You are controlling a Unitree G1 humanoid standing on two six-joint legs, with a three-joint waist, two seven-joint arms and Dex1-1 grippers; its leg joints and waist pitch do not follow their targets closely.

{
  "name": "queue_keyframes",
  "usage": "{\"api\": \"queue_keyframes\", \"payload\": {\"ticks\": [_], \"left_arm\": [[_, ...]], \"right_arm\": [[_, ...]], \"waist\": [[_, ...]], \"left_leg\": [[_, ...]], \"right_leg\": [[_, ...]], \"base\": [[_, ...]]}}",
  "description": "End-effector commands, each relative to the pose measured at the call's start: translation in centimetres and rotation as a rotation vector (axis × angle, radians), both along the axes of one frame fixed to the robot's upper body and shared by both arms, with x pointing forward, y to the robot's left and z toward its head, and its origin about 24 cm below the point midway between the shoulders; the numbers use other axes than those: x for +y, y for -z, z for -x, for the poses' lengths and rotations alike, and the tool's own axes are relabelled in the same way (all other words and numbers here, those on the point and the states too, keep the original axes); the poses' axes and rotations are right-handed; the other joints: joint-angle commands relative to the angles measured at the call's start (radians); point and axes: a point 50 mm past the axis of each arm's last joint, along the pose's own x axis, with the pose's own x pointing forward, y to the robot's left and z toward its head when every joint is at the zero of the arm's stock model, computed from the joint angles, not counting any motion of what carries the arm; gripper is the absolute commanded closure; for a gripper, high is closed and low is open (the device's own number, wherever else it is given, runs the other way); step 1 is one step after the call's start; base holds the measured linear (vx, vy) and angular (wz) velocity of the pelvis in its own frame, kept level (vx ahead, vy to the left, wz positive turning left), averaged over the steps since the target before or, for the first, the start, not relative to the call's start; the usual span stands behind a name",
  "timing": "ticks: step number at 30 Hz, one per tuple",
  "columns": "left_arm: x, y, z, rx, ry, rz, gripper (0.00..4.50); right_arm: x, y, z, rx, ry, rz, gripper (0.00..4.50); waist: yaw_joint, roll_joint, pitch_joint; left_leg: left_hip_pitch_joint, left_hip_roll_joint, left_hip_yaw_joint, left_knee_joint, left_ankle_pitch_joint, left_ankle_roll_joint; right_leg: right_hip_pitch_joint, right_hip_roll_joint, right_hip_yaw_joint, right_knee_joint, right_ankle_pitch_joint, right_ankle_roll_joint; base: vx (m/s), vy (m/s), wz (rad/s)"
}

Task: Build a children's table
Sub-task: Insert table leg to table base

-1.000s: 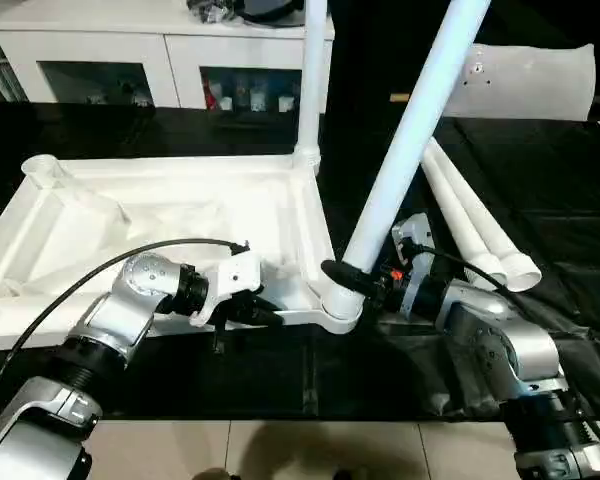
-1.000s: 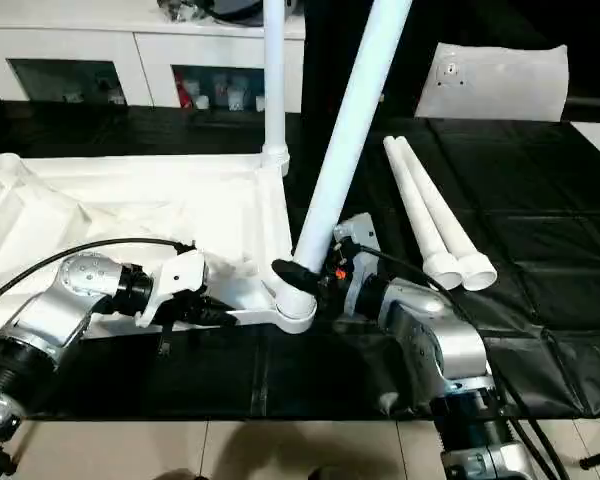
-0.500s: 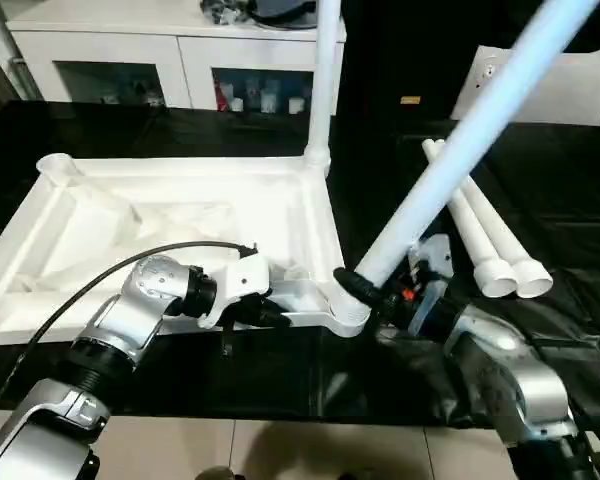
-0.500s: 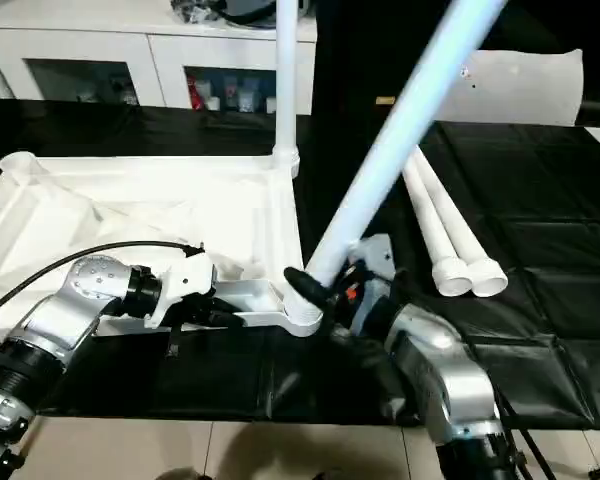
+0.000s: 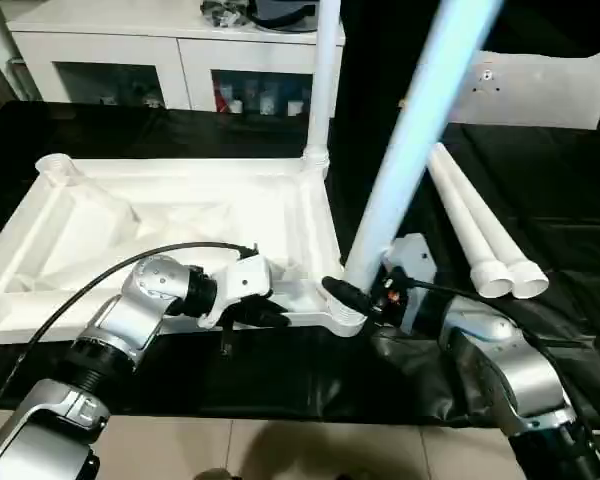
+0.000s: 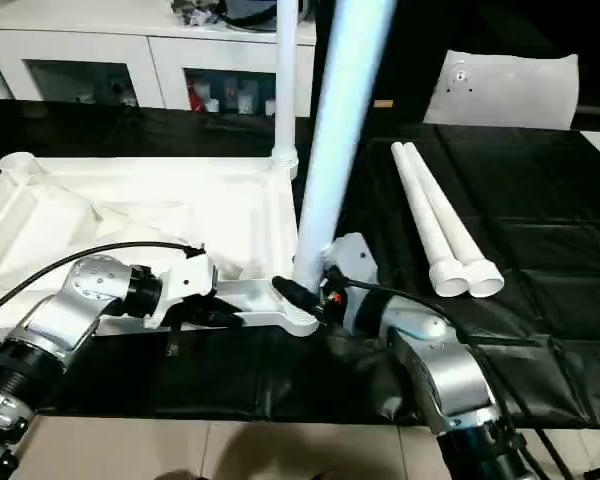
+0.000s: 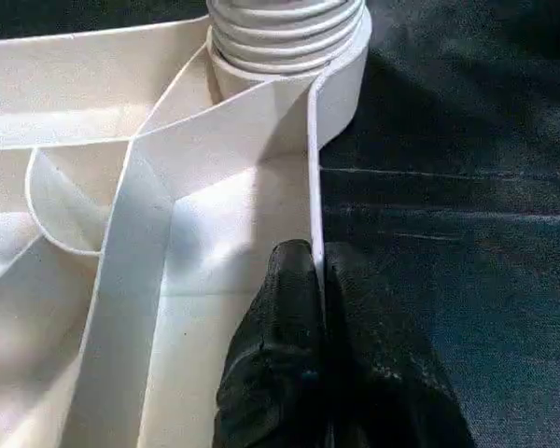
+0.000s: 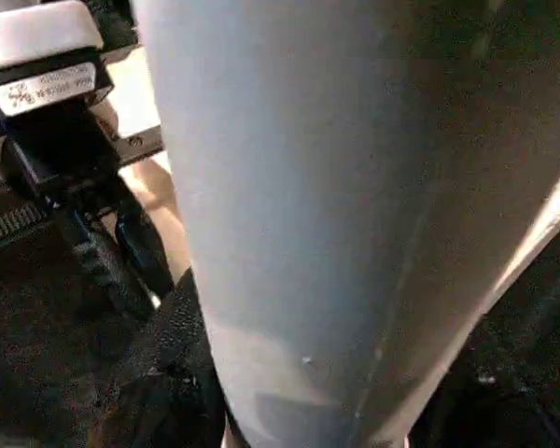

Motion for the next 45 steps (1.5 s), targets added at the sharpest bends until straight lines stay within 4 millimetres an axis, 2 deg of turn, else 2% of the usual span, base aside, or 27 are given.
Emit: {"api": "queue_keyframes", "payload": {"ticks": [1,2,3,7,8,9,11,12,13,14,15,17,18,21,26,32,34,35,36,37,38,39,40,41,42,44,45], "left_arm": [[-0.1,-1.1,-0.8,-0.068,-0.002,-0.020,4.50],[-0.1,-1.1,-0.8,-0.070,0.006,-0.022,4.50],[-0.4,-1.3,-0.8,-0.071,0.031,-0.016,4.50],[-0.9,-1.5,-0.5,-0.060,0.105,-0.008,4.50],[-1.1,-1.5,-0.4,-0.054,0.138,-0.012,4.50],[-1.2,-1.6,-0.3,-0.049,0.160,-0.015,4.50],[-1.3,-1.6,-0.2,-0.044,0.200,-0.029,4.50],[-1.2,-1.6,-0.3,-0.043,0.223,-0.052,4.50],[-1.1,-1.6,-0.4,-0.042,0.231,-0.065,4.50],[-0.9,-1.7,-0.5,-0.044,0.232,-0.073,4.50],[-0.8,-1.7,-0.7,-0.046,0.229,-0.083,4.50],[-0.5,-1.8,-0.9,-0.051,0.225,-0.101,4.50],[-0.3,-1.8,-1.1,-0.054,0.220,-0.110,4.50],[0.1,-1.7,-1.2,-0.056,0.208,-0.124,4.50],[0.5,-1.6,-1.3,-0.059,0.189,-0.131,4.50],[1.4,-1.8,-1.0,-0.075,0.083,-0.089,4.50],[1.7,-2.0,-0.6,-0.089,0.028,-0.078,4.50],[1.7,-2.0,-0.6,-0.089,0.028,-0.078,4.50],[1.5,-2.3,0.2,-0.090,-0.048,-0.037,4.50],[1.1,-2.4,0.9,-0.082,-0.112,0.004,4.50],[1.0,-2.5,1.0,-0.081,-0.123,0.012,4.50],[0.3,-2.3,1.5,-0.079,-0.174,0.037,4.50],[-0.7,-2.0,2.1,-0.079,-0.230,0.061,4.50],[-1.1,-1.9,2.2,-0.078,-0.246,0.068,4.50],[-1.8,-1.6,2.3,-0.076,-0.274,0.091,4.50],[-2.6,-1.4,2.4,-0.071,-0.300,0.112,4.50],[-4.2,-1.3,2.5,-0.065,-0.329,0.137,4.50]], "right_arm": [[0.5,3.0,1.4,0.143,-0.077,0.052,2.59],[0.5,3.0,1.5,0.146,-0.089,0.050,2.59],[0.7,3.2,1.6,0.152,-0.117,0.036,2.59],[1.1,3.4,1.9,0.167,-0.191,0.006,2.59],[1.3,3.4,2.1,0.171,-0.217,0.002,2.59],[1.4,3.5,2.2,0.173,-0.235,-0.001,2.59],[1.7,3.6,2.4,0.180,-0.270,-0.006,2.59],[2.0,3.6,2.7,0.184,-0.304,-0.012,2.59],[2.1,3.6,2.8,0.185,-0.321,-0.016,2.59],[2.2,3.6,2.9,0.186,-0.334,-0.018,2.59],[2.3,3.6,3.0,0.185,-0.345,-0.021,2.59],[2.5,3.6,3.2,0.182,-0.356,-0.024,2.59],[2.6,3.6,3.2,0.180,-0.359,-0.025,2.59],[2.6,3.6,3.1,0.174,-0.357,-0.028,2.59],[2.7,3.5,2.9,0.165,-0.347,-0.032,2.59],[3.0,3.7,2.3,0.139,-0.292,-0.012,2.59],[3.0,3.6,1.6,0.119,-0.233,-0.004,2.59],[3.0,3.6,1.6,0.119,-0.233,-0.004,2.59],[2.9,3.5,0.7,0.102,-0.145,-0.006,2.59],[2.8,3.5,-0.1,0.091,-0.071,-0.010,2.59],[2.8,3.5,-0.2,0.089,-0.057,-0.011,2.59],[2.7,3.4,-0.8,0.083,0.004,-0.018,2.59],[2.5,3.4,-1.5,0.080,0.089,-0.026,2.59],[2.4,3.5,-1.8,0.081,0.119,-0.028,2.59],[2.4,3.5,-2.2,0.078,0.168,-0.030,2.59],[2.3,3.5,-2.6,0.079,0.215,-0.032,2.59],[2.3,3.4,-3.3,0.077,0.293,-0.035,2.59]], "waist": [[-0.010,-0.005,-0.034],[-0.009,-0.001,-0.036],[-0.011,-0.003,-0.029],[-0.013,-0.007,-0.027],[-0.014,-0.003,-0.021],[-0.014,-0.005,-0.026],[-0.013,-0.002,-0.026],[-0.011,0.004,-0.024],[-0.012,0.001,-0.026],[-0.012,0.001,-0.026],[-0.012,0.008,-0.026],[-0.013,0.006,-0.027],[-0.013,0.011,-0.027],[-0.015,0.010,-0.021],[-0.014,0.009,-0.013],[-0.017,0.014,-0.013],[-0.020,0.013,-0.009],[-0.024,0.016,-0.008],[-0.025,0.015,-0.007],[-0.031,0.012,-0.011],[-0.043,0.014,-0.007],[-0.051,0.012,-0.008],[-0.055,0.007,-0.005],[-0.061,0.011,-0.003],[-0.066,0.003,-0.007],[-0.063,0.009,-0.009],[-0.065,0.002,-0.009]], "left_leg": [[0.007,0.030,-0.013,-0.086,-0.330,0.004],[0.010,0.030,-0.014,-0.086,-0.337,0.003],[0.009,0.031,-0.015,-0.088,-0.351,0.005],[0.008,0.031,-0.017,-0.091,-0.352,0.009],[0.006,0.033,-0.017,-0.096,-0.351,0.011],[0.005,0.034,-0.017,-0.096,-0.334,0.014],[0.005,0.037,-0.015,-0.100,-0.308,0.021],[0.002,0.036,-0.013,-0.101,-0.290,0.025],[0.001,0.037,-0.013,-0.100,-0.275,0.026],[-0.001,0.037,-0.012,-0.101,-0.267,0.025],[0.000,0.035,-0.010,-0.100,-0.260,0.027],[0.000,0.036,-0.008,-0.099,-0.236,0.029],[0.001,0.034,-0.008,-0.099,-0.229,0.031],[0.002,0.036,-0.007,-0.103,-0.254,0.026],[0.005,0.040,-0.011,-0.109,-0.305,0.013],[0.006,0.044,-0.013,-0.113,-0.327,0.002],[0.005,0.042,-0.013,-0.115,-0.332,0.001],[0.004,0.044,-0.015,-0.118,-0.342,-0.006],[0.006,0.042,-0.015,-0.117,-0.356,-0.006],[0.006,0.049,-0.018,-0.118,-0.351,-0.018],[-0.005,0.045,-0.022,-0.121,-0.345,-0.017],[0.001,0.043,-0.020,-0.117,-0.346,-0.011],[0.001,0.041,-0.018,-0.117,-0.347,-0.007],[0.001,0.042,-0.019,-0.117,-0.351,-0.006],[0.005,0.040,-0.015,-0.113,-0.349,-0.002],[0.004,0.040,-0.012,-0.114,-0.327,0.006],[0.003,0.039,-0.011,-0.113,-0.326,0.014]], "right_leg": [[0.021,-0.071,0.043,-0.111,-0.563,-0.085],[0.020,-0.072,0.043,-0.112,-0.573,-0.082],[0.018,-0.073,0.043,-0.114,-0.583,-0.081],[0.020,-0.075,0.043,-0.116,-0.583,-0.081],[0.019,-0.073,0.044,-0.116,-0.559,-0.087],[0.023,-0.074,0.045,-0.111,-0.517,-0.099],[0.026,-0.072,0.047,-0.105,-0.437,-0.127],[0.028,-0.071,0.048,-0.102,-0.383,-0.144],[0.032,-0.070,0.047,-0.096,-0.335,-0.161],[0.035,-0.070,0.047,-0.093,-0.312,-0.169],[0.036,-0.070,0.047,-0.092,-0.280,-0.182],[0.041,-0.070,0.047,-0.087,-0.231,-0.203],[0.042,-0.070,0.046,-0.086,-0.219,-0.209],[0.043,-0.072,0.047,-0.091,-0.267,-0.211],[0.035,-0.076,0.049,-0.104,-0.399,-0.180],[0.031,-0.081,0.052,-0.105,-0.434,-0.178],[0.029,-0.079,0.051,-0.109,-0.461,-0.170],[0.029,-0.081,0.051,-0.107,-0.479,-0.169],[0.026,-0.080,0.050,-0.113,-0.525,-0.153],[0.028,-0.087,0.053,-0.104,-0.511,-0.165],[0.031,-0.084,0.049,-0.106,-0.534,-0.160],[0.023,-0.081,0.050,-0.112,-0.560,-0.151],[0.020,-0.076,0.049,-0.116,-0.571,-0.148],[0.018,-0.076,0.050,-0.118,-0.575,-0.150],[0.015,-0.074,0.051,-0.122,-0.569,-0.149],[0.017,-0.070,0.052,-0.121,-0.501,-0.159],[0.017,-0.067,0.051,-0.118,-0.479,-0.160]], "base": [[0.000,0.000,0.00],[0.000,0.000,0.00],[0.000,0.000,0.00],[0.000,0.000,0.00],[0.000,0.000,0.00],[0.000,0.000,0.00],[0.000,0.000,0.00],[0.000,0.000,0.00],[0.064,-0.004,0.01],[0.000,0.000,0.00],[0.000,0.000,0.00],[0.000,0.000,0.00],[0.000,0.000,0.00],[0.000,0.000,0.00],[0.000,0.000,0.00],[0.000,0.000,0.00],[0.000,0.000,0.00],[0.000,0.000,0.00],[0.000,0.000,0.00],[0.000,0.000,0.00],[0.000,0.000,0.00],[0.000,0.000,0.00],[0.000,0.000,0.00],[0.000,0.000,0.00],[0.000,0.000,0.00],[0.000,0.000,0.00],[0.000,0.000,0.00]]}}
